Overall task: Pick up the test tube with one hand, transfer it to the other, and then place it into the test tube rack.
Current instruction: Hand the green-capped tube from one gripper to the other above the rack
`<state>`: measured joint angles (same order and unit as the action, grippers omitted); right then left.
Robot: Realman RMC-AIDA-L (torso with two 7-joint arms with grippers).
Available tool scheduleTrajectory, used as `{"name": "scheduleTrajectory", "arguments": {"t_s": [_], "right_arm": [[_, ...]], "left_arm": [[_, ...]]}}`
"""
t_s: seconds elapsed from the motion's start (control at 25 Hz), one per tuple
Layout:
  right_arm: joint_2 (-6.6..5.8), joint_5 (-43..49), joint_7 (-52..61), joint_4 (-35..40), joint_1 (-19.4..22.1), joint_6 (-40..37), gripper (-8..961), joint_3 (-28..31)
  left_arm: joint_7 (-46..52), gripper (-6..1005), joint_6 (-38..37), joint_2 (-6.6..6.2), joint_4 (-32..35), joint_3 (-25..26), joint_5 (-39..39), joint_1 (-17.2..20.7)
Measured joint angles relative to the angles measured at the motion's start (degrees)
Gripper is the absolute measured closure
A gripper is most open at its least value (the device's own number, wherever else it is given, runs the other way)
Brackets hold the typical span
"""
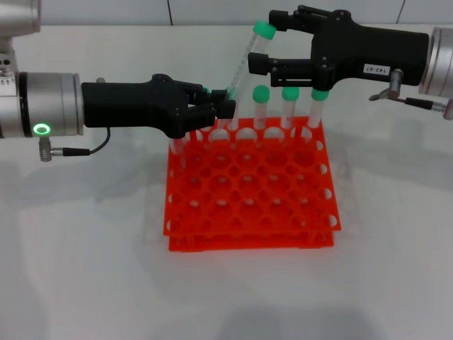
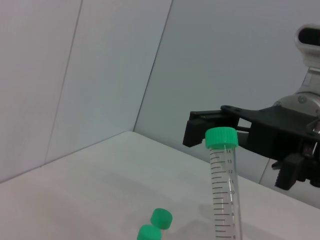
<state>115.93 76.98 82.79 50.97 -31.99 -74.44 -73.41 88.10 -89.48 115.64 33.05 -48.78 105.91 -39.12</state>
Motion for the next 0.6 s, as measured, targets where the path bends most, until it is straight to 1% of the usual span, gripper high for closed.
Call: {"name": "scheduleTrajectory", "arguments": {"t_s": [0.6], "right_arm": [[-0.09, -0.17, 0.08, 0.0, 0.01, -0.31, 105, -0.03]], "left_arm": [[-2.37, 886, -0.93, -0.14, 0.0, -0.09, -0.1, 0.32]]}}
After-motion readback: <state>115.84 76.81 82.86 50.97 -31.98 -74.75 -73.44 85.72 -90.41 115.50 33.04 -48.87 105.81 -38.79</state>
